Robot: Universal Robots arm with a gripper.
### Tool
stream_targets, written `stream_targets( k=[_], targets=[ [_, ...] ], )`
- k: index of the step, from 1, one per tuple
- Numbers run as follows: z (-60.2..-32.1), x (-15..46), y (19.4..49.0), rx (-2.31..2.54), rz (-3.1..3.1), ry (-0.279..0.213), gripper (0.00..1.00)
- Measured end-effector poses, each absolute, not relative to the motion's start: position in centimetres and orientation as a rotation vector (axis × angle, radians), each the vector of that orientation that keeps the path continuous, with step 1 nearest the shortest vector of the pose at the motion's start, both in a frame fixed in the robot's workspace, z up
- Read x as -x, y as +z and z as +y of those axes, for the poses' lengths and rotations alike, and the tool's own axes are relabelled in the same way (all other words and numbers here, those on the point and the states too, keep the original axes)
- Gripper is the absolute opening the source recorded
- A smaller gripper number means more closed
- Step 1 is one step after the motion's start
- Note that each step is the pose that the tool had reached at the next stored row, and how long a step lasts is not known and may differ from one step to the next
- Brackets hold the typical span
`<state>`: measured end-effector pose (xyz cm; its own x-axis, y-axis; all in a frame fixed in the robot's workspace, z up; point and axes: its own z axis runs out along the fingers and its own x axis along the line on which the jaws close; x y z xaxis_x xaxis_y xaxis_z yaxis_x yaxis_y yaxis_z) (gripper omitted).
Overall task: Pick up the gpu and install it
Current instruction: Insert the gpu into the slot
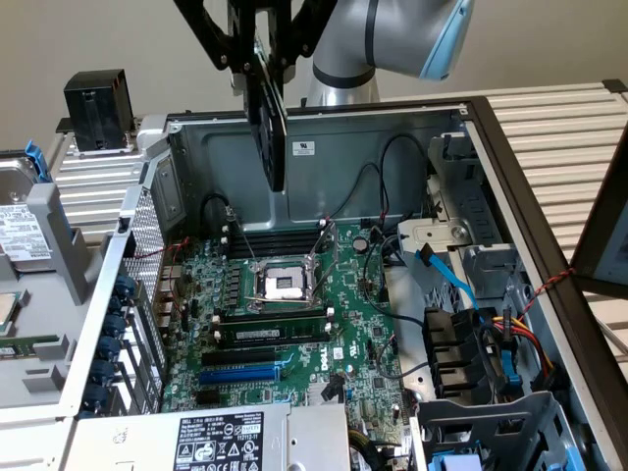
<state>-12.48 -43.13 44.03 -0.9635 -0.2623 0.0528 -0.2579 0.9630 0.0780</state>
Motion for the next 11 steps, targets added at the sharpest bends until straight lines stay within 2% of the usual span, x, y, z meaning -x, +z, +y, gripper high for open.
stream_targets(
  k=[11],
  targets=[
    [-43.13,12.47,43.3,-0.709,-2.993,-0.097,0.27]
  ],
)
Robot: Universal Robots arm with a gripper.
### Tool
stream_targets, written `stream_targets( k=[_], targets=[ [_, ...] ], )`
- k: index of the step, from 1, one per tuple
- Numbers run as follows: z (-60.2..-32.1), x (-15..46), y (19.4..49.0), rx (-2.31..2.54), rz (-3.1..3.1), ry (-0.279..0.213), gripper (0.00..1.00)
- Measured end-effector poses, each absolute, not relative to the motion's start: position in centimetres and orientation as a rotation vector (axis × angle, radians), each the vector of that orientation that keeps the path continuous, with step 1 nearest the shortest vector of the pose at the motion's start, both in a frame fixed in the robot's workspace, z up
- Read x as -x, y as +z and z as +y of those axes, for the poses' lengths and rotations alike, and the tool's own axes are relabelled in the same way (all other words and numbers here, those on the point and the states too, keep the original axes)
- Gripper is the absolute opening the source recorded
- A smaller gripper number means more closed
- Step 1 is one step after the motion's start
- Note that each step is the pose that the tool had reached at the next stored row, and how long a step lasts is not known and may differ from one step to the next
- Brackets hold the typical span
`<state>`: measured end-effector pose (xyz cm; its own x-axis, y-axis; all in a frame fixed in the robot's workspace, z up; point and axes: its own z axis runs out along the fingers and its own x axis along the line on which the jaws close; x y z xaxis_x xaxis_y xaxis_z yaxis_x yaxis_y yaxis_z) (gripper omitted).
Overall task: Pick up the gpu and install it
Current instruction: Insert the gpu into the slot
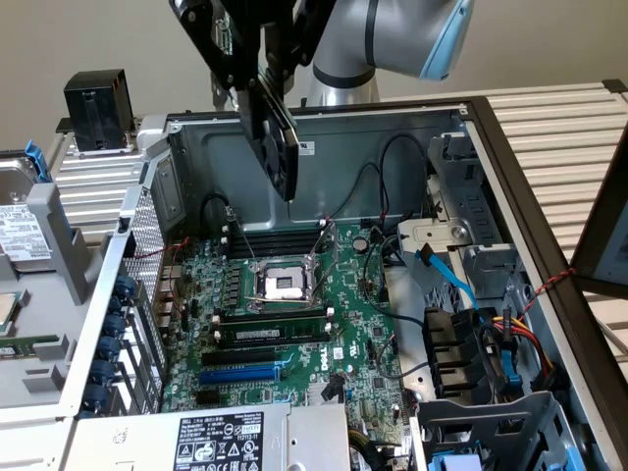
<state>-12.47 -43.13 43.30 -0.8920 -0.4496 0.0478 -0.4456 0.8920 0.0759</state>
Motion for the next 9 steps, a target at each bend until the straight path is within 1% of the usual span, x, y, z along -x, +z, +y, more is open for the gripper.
stream_targets(
  k=[9],
  targets=[
    [-43.13,12.48,43.08,-0.953,-2.934,-0.083,0.27]
  ],
)
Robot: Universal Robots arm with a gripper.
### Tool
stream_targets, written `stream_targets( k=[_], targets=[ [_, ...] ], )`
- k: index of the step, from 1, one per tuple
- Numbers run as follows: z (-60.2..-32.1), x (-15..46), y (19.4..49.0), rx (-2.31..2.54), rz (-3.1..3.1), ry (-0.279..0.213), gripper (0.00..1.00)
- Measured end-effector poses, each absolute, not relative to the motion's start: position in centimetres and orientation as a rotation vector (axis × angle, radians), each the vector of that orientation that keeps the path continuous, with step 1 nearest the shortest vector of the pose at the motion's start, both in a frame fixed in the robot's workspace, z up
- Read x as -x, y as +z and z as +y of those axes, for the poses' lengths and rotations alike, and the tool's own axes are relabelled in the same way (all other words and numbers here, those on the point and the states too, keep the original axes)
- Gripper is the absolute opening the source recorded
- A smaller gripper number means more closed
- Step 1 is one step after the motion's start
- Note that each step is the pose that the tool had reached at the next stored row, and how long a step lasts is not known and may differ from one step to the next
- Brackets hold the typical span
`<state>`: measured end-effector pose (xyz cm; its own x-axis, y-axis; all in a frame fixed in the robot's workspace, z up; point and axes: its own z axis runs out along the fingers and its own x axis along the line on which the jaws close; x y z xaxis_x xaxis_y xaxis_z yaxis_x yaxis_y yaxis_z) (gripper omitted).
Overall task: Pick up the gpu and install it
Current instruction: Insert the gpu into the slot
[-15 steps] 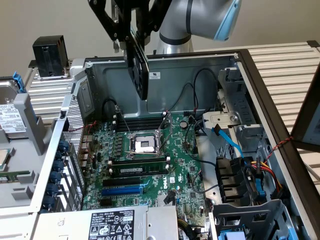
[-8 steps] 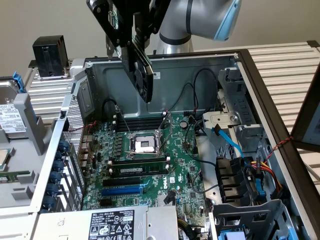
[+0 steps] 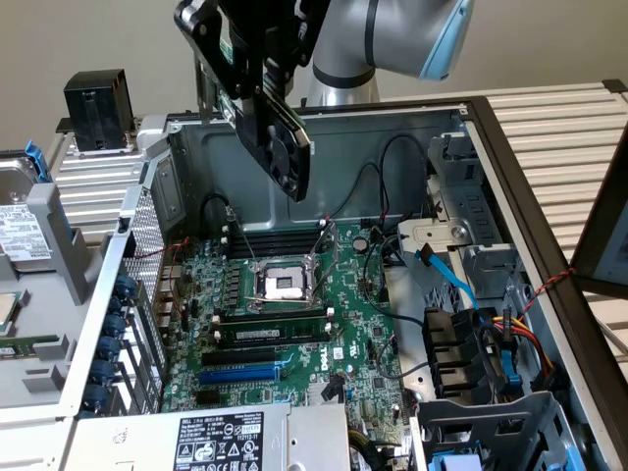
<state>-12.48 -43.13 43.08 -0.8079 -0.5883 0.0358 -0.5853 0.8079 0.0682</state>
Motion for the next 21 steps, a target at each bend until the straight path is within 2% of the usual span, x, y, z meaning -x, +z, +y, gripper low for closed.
stream_targets(
  k=[10,21],
  targets=[
    [-43.12,12.47,42.91,-1.207,-2.906,-0.045,0.27],
    [-43.13,12.47,42.65,-1.495,-2.775,-0.041,0.27]
  ],
)
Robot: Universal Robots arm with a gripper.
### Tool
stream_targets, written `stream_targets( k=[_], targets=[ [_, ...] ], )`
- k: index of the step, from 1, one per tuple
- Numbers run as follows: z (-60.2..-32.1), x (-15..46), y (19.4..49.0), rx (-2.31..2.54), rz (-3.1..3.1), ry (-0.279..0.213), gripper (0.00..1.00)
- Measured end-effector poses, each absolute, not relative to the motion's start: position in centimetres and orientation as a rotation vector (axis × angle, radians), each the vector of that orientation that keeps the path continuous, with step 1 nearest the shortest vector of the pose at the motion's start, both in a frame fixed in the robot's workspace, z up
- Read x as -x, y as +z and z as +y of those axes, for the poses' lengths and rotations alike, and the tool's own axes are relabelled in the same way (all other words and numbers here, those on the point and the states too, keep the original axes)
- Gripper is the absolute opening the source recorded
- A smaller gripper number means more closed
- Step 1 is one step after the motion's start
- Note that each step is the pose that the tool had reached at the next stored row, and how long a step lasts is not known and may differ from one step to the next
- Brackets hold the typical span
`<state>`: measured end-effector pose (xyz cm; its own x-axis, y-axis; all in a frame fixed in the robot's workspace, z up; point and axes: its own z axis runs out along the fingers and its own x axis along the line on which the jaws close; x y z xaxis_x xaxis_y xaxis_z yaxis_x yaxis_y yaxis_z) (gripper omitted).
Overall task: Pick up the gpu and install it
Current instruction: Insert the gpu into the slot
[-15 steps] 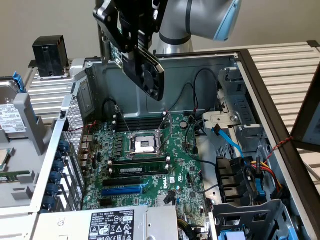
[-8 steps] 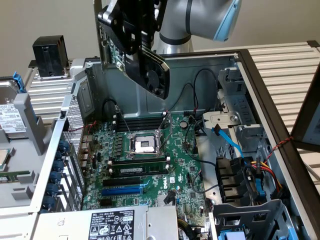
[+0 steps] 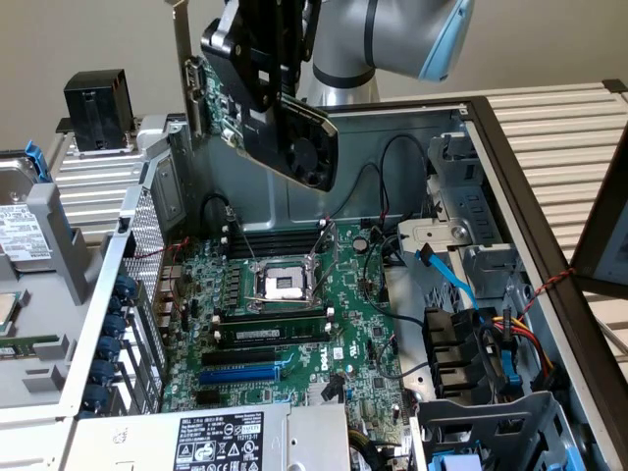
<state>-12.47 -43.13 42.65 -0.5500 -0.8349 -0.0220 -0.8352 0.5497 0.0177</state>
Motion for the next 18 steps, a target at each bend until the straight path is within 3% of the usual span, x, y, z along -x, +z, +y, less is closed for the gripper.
stream_targets(
  k=[18],
  targets=[
    [-43.13,12.47,42.31,1.896,2.454,0.012,0.27]
  ],
)
